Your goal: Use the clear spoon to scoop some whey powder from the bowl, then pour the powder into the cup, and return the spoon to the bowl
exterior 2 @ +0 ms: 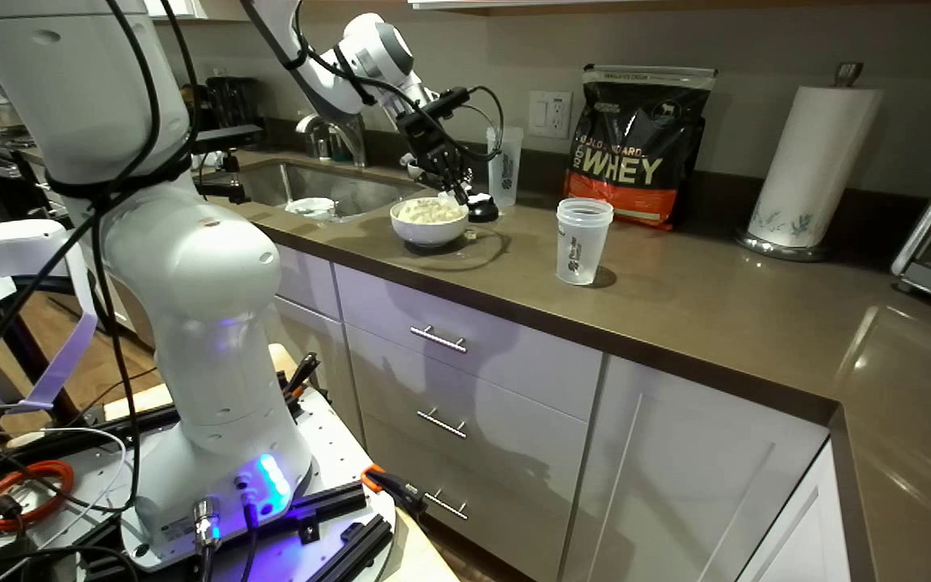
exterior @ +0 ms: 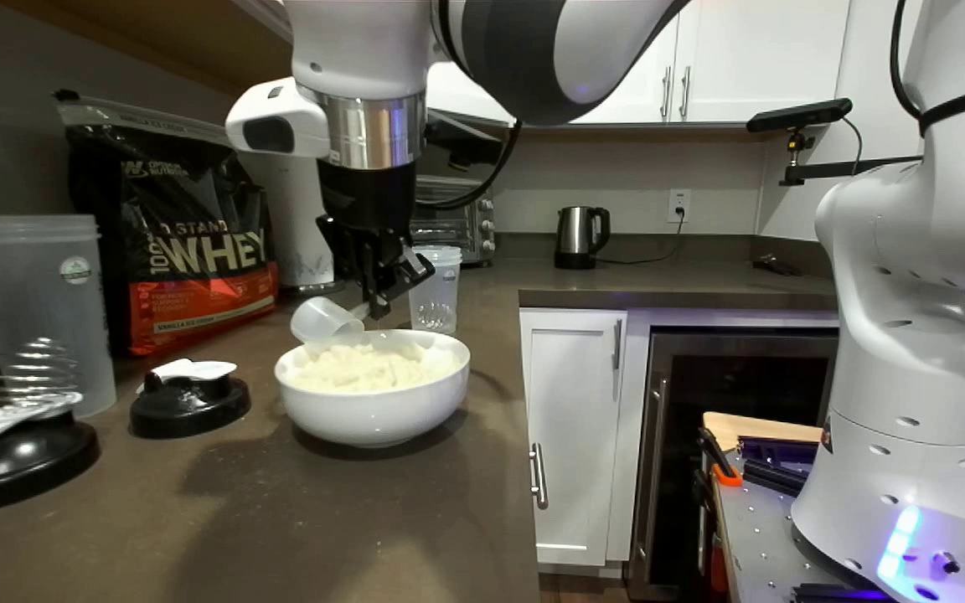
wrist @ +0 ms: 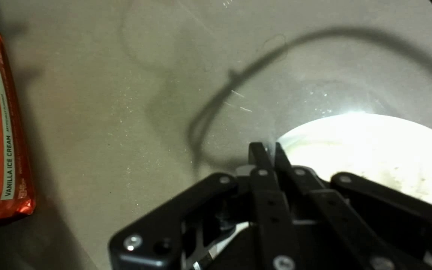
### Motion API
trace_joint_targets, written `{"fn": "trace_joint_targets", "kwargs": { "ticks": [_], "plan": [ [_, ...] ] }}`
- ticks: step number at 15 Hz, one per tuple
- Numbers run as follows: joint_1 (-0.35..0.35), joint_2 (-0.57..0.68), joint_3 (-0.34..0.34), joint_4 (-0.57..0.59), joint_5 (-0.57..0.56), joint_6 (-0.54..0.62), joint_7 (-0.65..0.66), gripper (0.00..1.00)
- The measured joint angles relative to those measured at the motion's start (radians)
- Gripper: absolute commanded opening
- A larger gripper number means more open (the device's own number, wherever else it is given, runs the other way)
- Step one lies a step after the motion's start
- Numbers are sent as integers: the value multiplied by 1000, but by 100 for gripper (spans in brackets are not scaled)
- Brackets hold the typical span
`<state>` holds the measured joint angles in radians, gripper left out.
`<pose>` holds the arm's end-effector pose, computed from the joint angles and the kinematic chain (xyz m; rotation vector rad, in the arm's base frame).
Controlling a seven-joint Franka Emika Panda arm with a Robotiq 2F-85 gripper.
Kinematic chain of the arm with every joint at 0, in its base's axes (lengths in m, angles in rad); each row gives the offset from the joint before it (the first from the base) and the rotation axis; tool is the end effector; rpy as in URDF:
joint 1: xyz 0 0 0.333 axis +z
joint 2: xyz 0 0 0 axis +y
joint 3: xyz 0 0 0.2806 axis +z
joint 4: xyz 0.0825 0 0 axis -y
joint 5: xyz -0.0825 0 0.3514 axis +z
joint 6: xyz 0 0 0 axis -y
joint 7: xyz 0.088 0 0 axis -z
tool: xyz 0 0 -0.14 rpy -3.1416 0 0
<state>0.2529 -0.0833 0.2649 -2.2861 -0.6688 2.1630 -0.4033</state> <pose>0.4395 0.2023 0.3462 2.0375 1.5747 -0.0171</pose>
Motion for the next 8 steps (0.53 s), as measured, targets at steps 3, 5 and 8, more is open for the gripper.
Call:
{"fn": "trace_joint_targets", "kwargs": {
  "ticks": [3,5,8],
  "plan": [
    [1,2,0,0,18,-2,-1,1],
    [2,2,0,0,54,-4,-5,1],
    [5,3,0,-3,93,-8,-12,1]
  ]
}}
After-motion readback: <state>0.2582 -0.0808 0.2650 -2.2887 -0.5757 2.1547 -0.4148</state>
